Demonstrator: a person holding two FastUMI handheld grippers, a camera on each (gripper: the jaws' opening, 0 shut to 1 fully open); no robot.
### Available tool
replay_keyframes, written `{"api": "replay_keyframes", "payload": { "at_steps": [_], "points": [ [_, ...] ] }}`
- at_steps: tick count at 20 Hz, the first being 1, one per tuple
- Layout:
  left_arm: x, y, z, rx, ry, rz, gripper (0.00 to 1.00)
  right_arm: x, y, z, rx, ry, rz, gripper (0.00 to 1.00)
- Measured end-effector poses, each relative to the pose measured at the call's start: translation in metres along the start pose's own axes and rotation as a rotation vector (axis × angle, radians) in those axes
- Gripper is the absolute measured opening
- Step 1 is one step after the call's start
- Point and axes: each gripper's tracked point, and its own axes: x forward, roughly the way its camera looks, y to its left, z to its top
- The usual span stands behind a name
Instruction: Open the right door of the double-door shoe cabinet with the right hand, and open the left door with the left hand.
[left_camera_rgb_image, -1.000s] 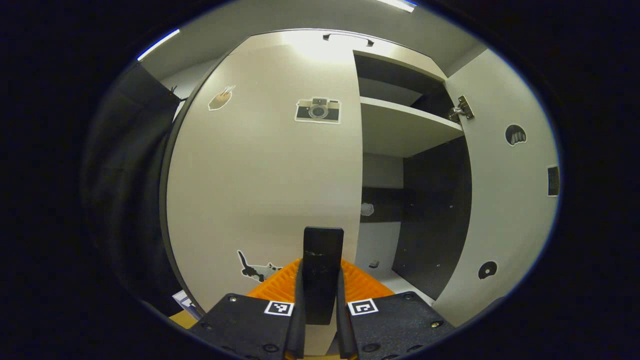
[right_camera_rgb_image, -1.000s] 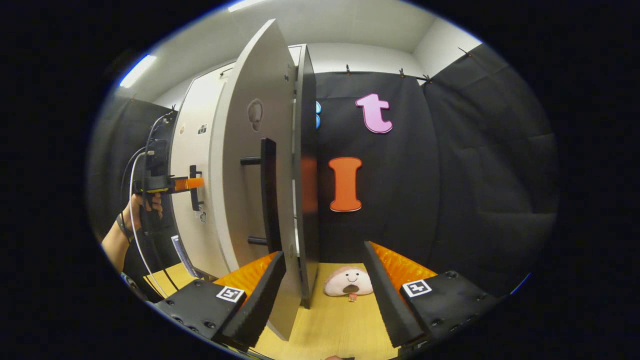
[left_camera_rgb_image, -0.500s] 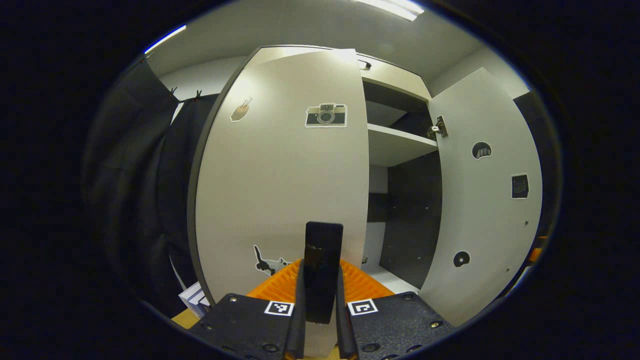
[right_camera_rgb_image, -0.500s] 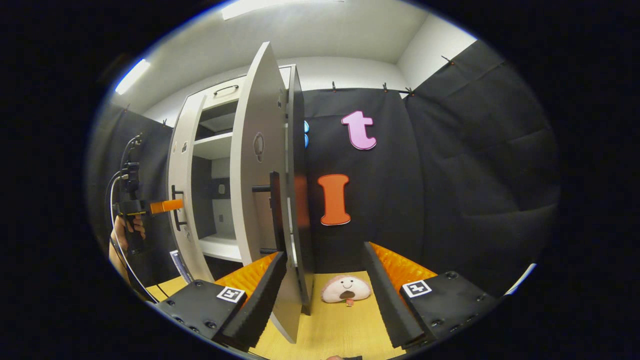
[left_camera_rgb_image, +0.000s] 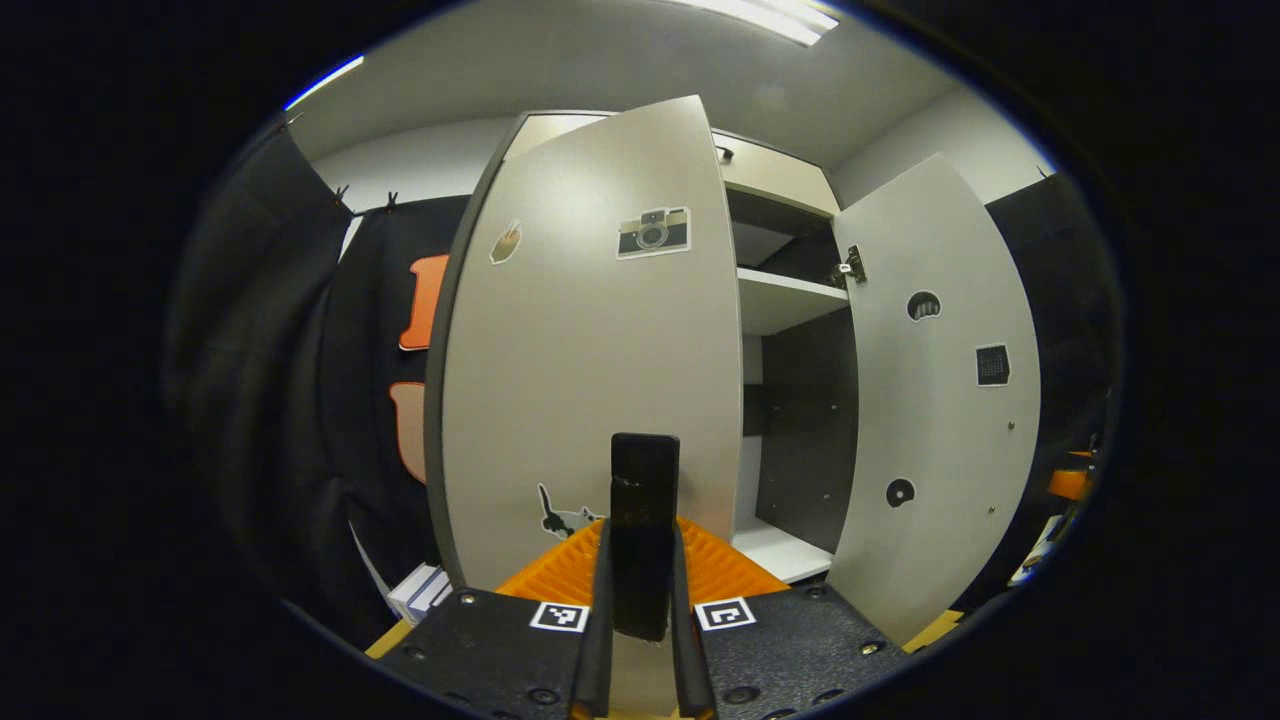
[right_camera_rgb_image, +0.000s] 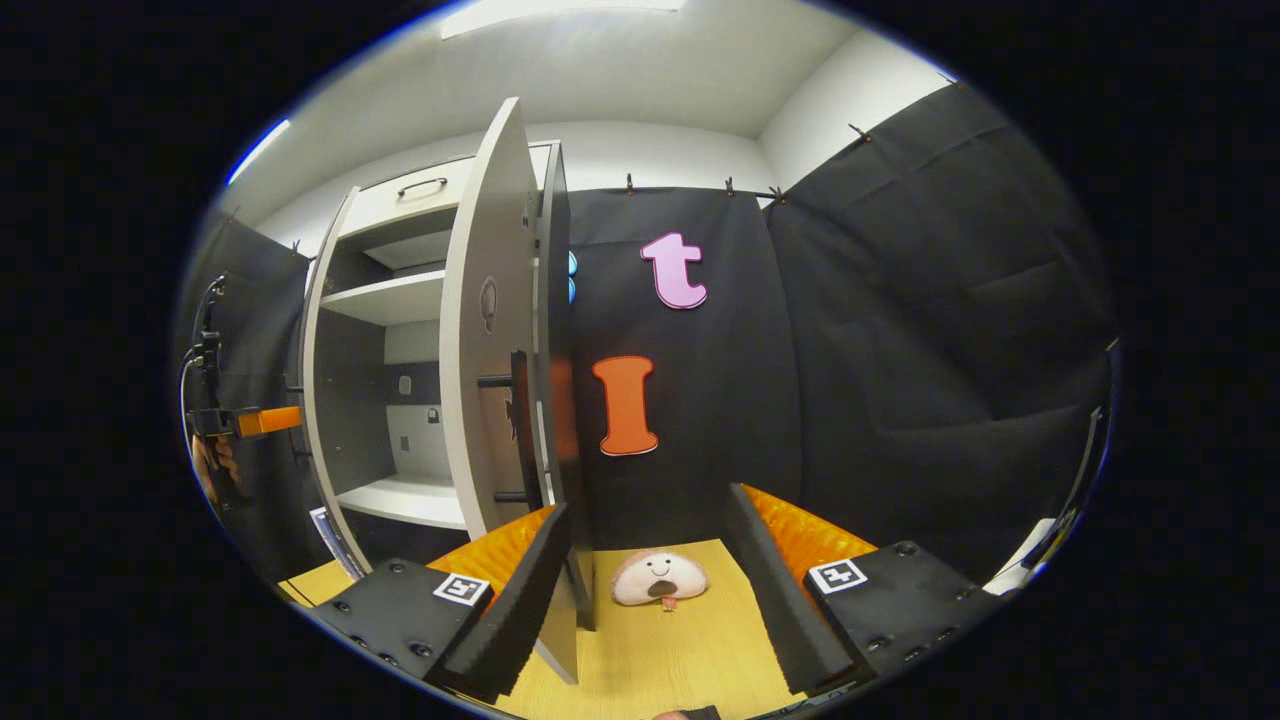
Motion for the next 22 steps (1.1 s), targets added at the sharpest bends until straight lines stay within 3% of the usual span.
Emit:
{"api": "replay_keyframes", "payload": {
  "at_steps": [2,3,5,6,7,11,15,18,22],
  "points": [
    [-0.009,0.008,0.003,0.023,-0.009,0.024,0.24,0.004,0.008,-0.003,0.015,0.009,0.011,1.0],
    [-0.017,0.013,0.004,0.029,-0.01,0.033,0.24,0.004,0.014,-0.004,0.024,0.014,0.024,0.93],
    [-0.034,0.026,0.005,0.043,-0.01,0.053,0.23,0.006,0.023,-0.004,0.035,0.012,0.048,0.91],
    [-0.041,0.033,0.007,0.046,-0.007,0.066,0.22,0.007,0.026,-0.003,0.036,0.01,0.056,0.91],
    [-0.049,0.037,0.008,0.049,-0.003,0.073,0.22,0.008,0.03,-0.002,0.034,0.012,0.063,1.0],
    [-0.062,0.042,0.011,0.039,-0.014,0.069,0.18,0.008,0.039,0.004,0.025,-0.008,0.077,1.0],
    [-0.067,0.053,0.013,-0.012,-0.026,0.123,0.18,0.008,0.046,0.003,0.032,-0.009,0.094,1.0],
    [-0.075,0.065,0.016,0.006,-0.031,0.189,0.18,0.002,0.047,0.002,0.027,-0.005,0.09,0.91],
    [-0.083,0.082,0.03,0.069,-0.08,0.213,0.13,0.004,0.049,0.004,0.003,-0.01,0.087,0.9]
  ]
}}
